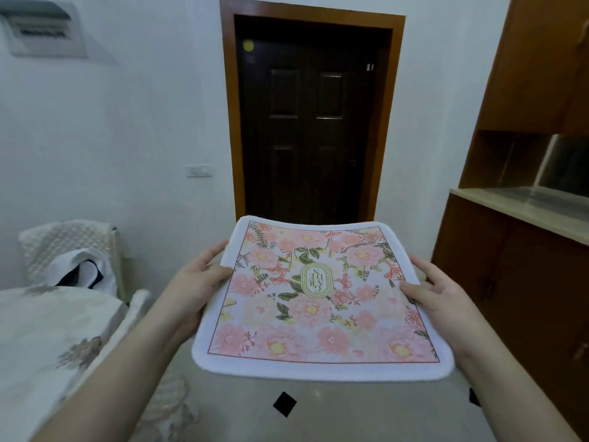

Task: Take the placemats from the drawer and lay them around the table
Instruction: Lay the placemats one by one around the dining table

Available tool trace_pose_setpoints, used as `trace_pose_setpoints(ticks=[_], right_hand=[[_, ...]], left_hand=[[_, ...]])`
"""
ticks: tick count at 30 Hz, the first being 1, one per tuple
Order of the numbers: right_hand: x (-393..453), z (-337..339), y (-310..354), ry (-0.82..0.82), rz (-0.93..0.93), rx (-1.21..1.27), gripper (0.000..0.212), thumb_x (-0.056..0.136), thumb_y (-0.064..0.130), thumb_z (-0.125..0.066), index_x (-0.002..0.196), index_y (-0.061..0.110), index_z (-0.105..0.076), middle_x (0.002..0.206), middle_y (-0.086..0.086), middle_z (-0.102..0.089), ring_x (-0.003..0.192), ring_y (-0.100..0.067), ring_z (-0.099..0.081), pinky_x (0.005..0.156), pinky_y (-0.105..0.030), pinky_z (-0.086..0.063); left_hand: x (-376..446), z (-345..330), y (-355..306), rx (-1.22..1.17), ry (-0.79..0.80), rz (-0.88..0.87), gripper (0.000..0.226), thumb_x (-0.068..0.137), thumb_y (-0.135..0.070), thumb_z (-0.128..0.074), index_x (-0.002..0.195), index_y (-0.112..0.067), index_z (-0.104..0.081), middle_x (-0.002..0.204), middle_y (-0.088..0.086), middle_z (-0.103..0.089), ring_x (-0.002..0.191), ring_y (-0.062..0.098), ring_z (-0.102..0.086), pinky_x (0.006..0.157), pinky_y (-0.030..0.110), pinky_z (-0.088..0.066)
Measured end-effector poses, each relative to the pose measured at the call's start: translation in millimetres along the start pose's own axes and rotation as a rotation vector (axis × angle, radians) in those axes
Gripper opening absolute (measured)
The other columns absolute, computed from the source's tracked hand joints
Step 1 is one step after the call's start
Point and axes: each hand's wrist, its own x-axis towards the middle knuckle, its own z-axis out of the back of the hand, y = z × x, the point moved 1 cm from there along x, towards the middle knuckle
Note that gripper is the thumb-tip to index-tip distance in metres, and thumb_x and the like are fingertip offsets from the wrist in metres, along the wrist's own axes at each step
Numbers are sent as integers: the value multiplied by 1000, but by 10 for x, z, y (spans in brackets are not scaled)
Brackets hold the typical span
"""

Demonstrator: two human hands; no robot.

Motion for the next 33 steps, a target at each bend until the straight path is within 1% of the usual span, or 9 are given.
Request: trace_pose_setpoints(ticks=[2,3,6,11,15,21,25,30,33], right_hand=[[335,60,-47,49,-32,13,49,96,10,-57,138,33,-45,100,-15,-75,85,-41,-72,72,-51,-60],[495,71,-73,66,-44,21,49,96,9,-57,138,32,-45,101,-15,-75,85,-40,-72,73,-52,-60],[916,35,-177,105,-61,36,47,96,7,-56,134,33,-48,102,-13,-75,81,-35,-74,60,-41,-61],[1539,-262,-352,175,-75,33,45,96,6,-56,132,32,-50,102,-7,-75,82,-33,-74,62,-41,-60],[2017,-666,-442,245,-61,5,45,96,8,-58,131,34,-49,102,-4,-75,84,-31,-74,66,-42,-58],[2773,-1464,-567,335,-62,-51,46,96,10,-57,133,36,-46,100,-1,-76,81,-28,-75,58,-37,-59],[3208,-1970,-627,386,-66,-43,42,97,8,-56,126,37,-47,97,0,-76,79,-27,-75,54,-32,-58],[3639,-2449,-800,424,-98,-38,47,96,7,-57,131,36,-46,102,-2,-76,85,-30,-74,63,-40,-60],[3891,-2712,-861,457,-111,-33,46,95,7,-58,129,36,-47,101,-1,-76,84,-30,-74,62,-39,-60]], left_hand=[[157,-83,3,10,-39,6,50,96,1,-49,137,-26,-53,89,15,-76,65,28,-72,50,35,-58],[238,-99,17,15,-59,5,50,96,1,-50,137,-26,-53,90,15,-76,65,28,-72,50,34,-58],[460,-99,64,18,-134,13,47,96,0,-50,135,-26,-56,90,15,-76,65,28,-72,50,34,-58],[831,84,124,17,-259,20,43,95,-2,-53,129,-28,-61,84,12,-77,61,26,-71,48,32,-56],[1175,390,180,11,-348,6,41,96,-4,-53,128,-27,-61,77,8,-76,56,22,-70,44,29,-54],[1767,1020,240,44,-425,-12,45,97,-7,-54,134,-31,-56,79,1,-77,60,24,-72,49,33,-58],[2154,1452,233,22,-466,-5,43,96,-6,-55,131,-30,-58,82,5,-77,62,26,-72,51,34,-59],[2552,1861,264,-17,-515,16,42,97,-6,-55,129,-34,-59,84,6,-78,62,25,-72,51,34,-59],[2752,2045,273,-25,-546,17,43,96,-7,-55,129,-34,-60,85,8,-77,61,25,-72,49,33,-58]])
